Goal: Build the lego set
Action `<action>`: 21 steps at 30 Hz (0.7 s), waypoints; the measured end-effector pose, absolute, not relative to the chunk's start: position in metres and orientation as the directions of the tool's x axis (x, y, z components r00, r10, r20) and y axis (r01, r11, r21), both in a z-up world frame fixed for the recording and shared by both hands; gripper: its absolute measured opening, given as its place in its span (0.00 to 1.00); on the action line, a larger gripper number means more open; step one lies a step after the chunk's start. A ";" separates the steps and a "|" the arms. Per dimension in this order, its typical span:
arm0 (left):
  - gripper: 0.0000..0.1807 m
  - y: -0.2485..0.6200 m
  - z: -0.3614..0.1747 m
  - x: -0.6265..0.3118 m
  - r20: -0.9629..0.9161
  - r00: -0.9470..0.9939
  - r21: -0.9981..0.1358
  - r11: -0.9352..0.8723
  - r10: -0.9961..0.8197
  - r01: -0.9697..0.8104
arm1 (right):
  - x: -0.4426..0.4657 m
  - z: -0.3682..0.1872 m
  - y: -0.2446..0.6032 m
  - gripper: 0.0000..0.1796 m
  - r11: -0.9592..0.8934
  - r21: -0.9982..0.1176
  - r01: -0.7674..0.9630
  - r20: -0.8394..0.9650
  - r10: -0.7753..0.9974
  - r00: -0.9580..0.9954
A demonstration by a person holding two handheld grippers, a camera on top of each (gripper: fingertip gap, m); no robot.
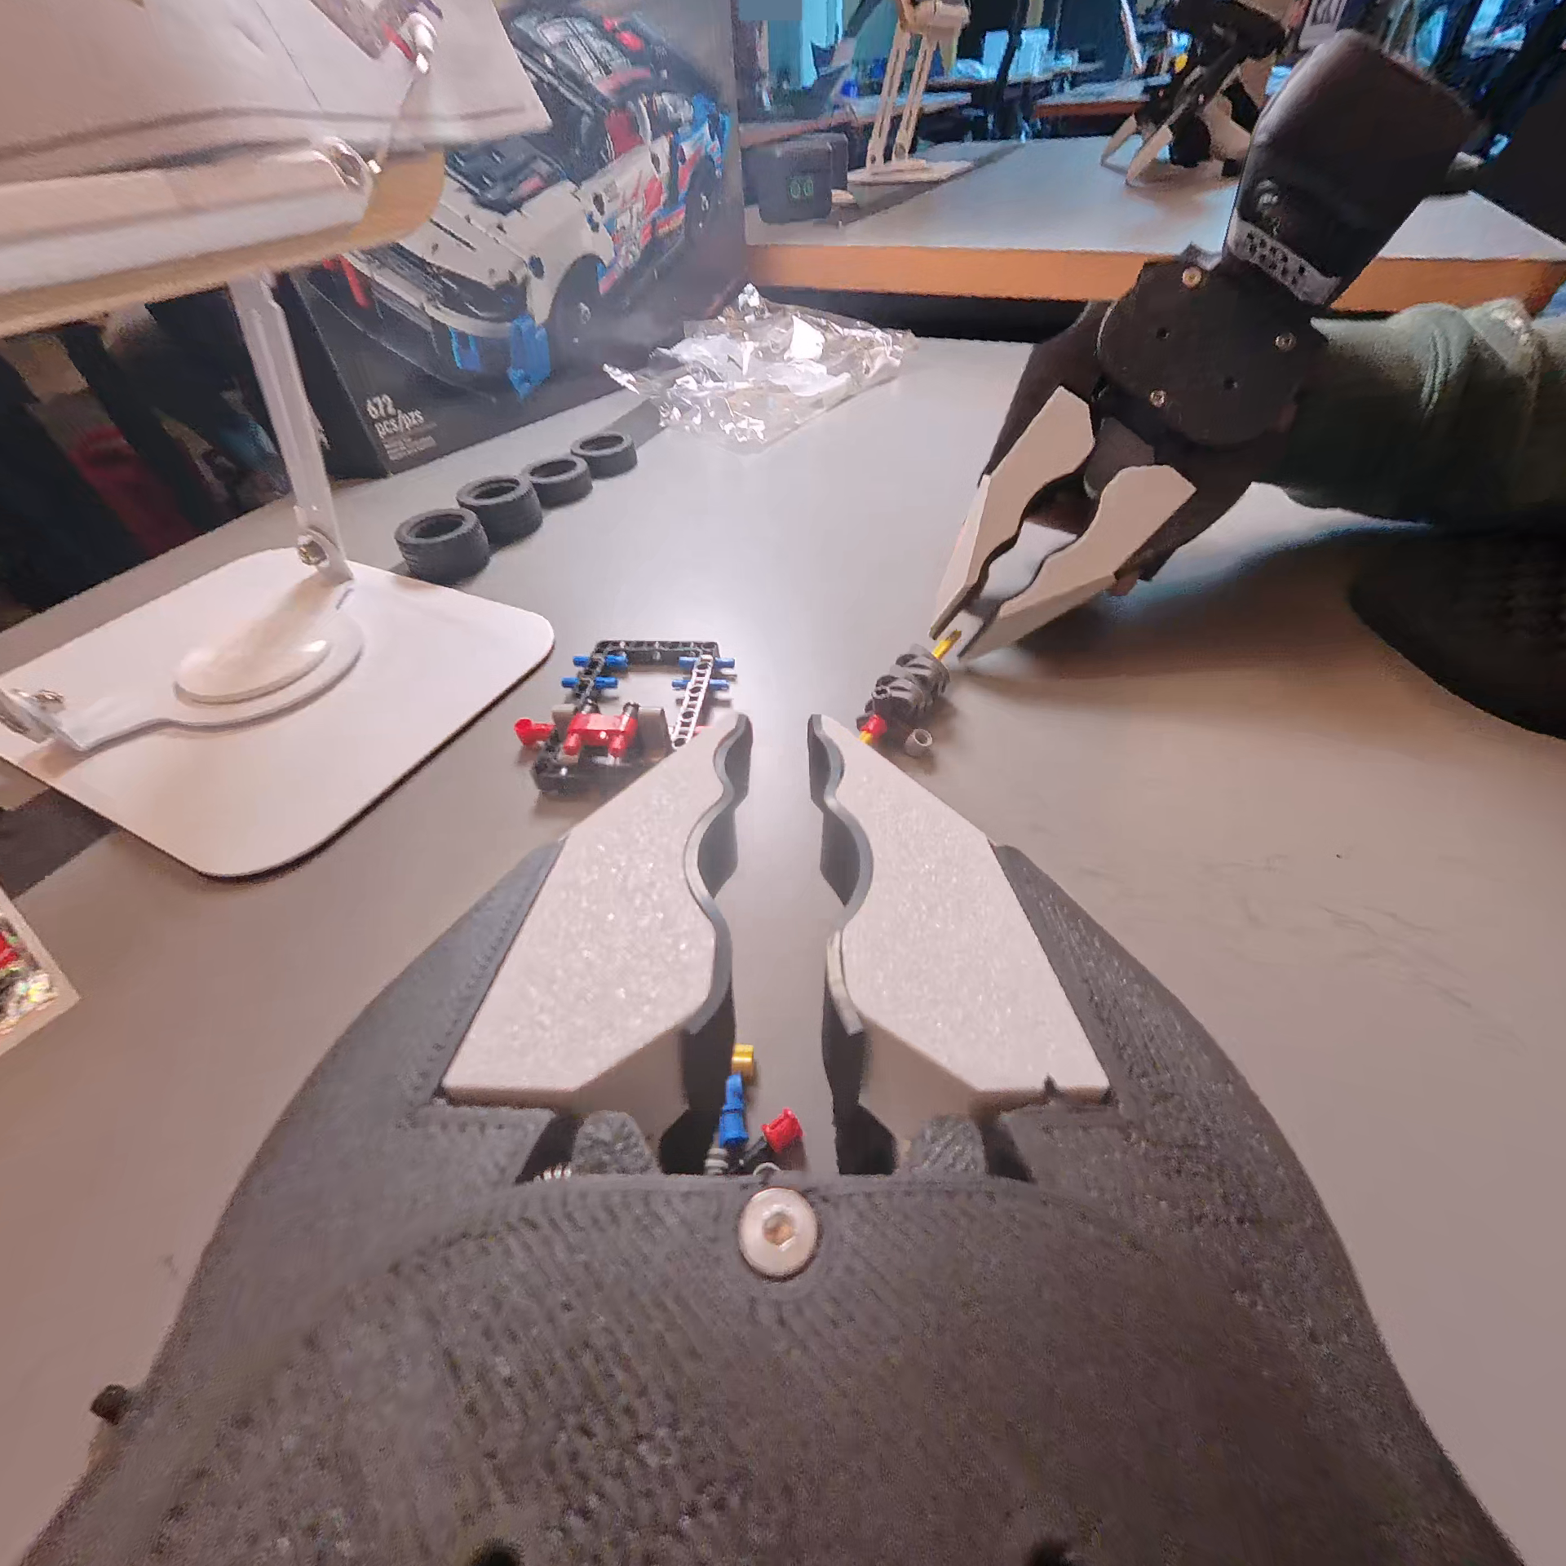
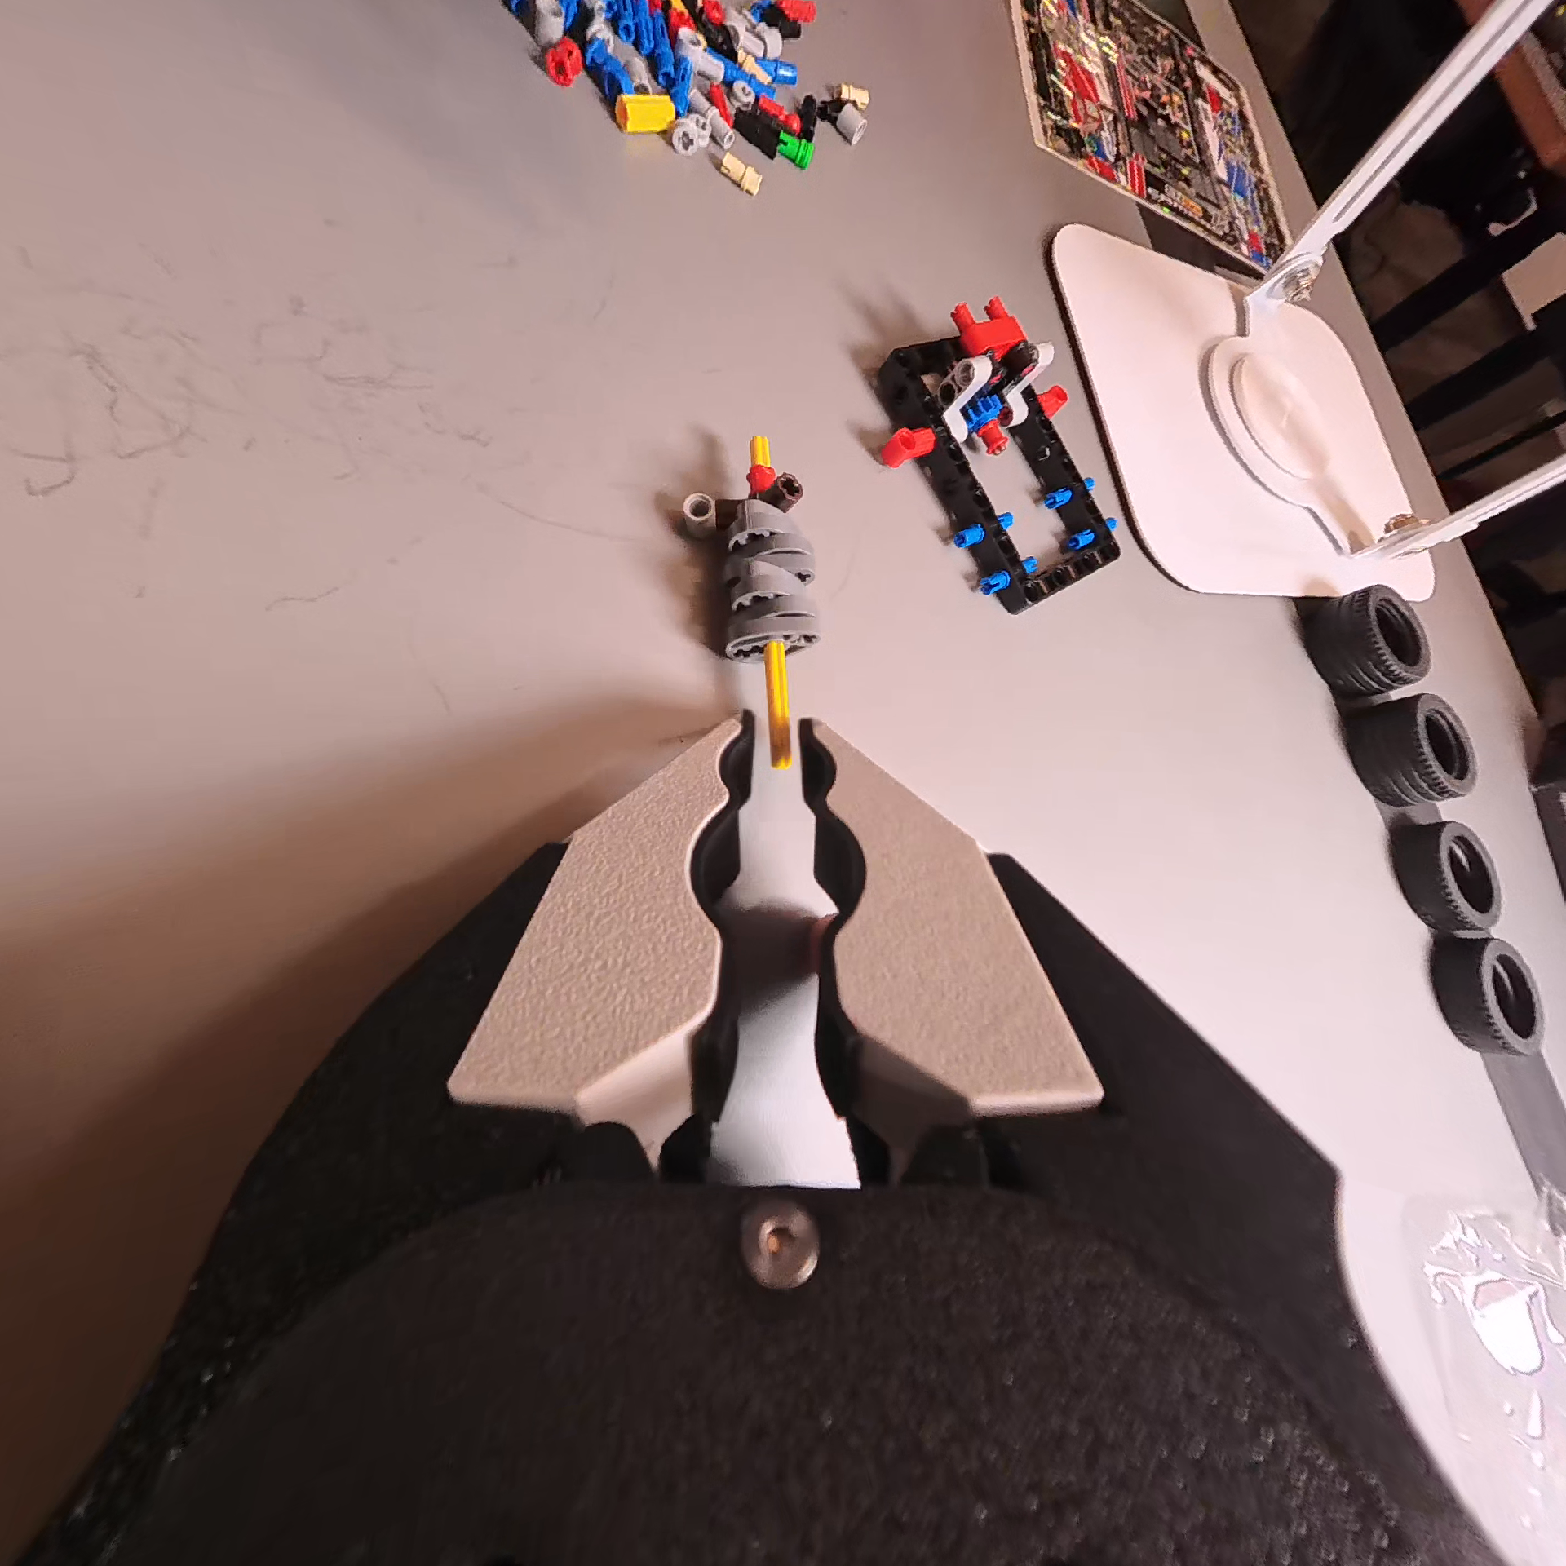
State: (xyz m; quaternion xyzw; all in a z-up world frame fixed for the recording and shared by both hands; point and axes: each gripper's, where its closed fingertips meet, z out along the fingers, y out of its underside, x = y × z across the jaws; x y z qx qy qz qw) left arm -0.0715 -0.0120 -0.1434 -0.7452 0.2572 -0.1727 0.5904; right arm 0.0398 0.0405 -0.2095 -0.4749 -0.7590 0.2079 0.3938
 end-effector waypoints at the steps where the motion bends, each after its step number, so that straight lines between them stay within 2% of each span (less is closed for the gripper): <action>1: 0.07 -0.012 -0.140 -0.073 -0.050 0.814 -0.973 -0.154 -0.578 -0.169 | 0.040 -0.209 0.040 0.06 0.450 -0.701 0.553 0.389 0.891 -0.233; 6: 0.12 -0.010 -0.118 -0.087 -0.022 0.856 -0.994 -0.083 -0.517 -0.076 | 0.038 -0.203 0.039 0.11 0.385 -0.765 0.517 0.330 0.923 -0.199; 10: 0.18 -0.009 -0.098 -0.102 -0.029 0.894 -0.999 -0.003 -0.448 -0.034 | 0.034 -0.184 0.054 0.16 0.327 -0.824 0.462 0.332 0.940 -0.075; 13: 0.23 -0.010 -0.084 -0.111 -0.034 0.919 -0.999 0.047 -0.394 -0.017 | 0.036 -0.150 0.078 0.16 0.269 -0.893 0.361 0.326 0.939 0.108; 16: 0.26 -0.013 -0.073 -0.117 -0.032 0.935 -0.997 0.079 -0.352 -0.004 | 0.041 -0.109 0.102 0.13 0.148 -0.968 0.205 0.202 0.939 0.278; 21: 0.26 -0.012 -0.060 -0.124 0.037 0.945 -0.993 0.092 -0.325 0.070 | 0.034 -0.043 0.151 0.12 0.100 -0.990 0.102 0.135 0.888 0.439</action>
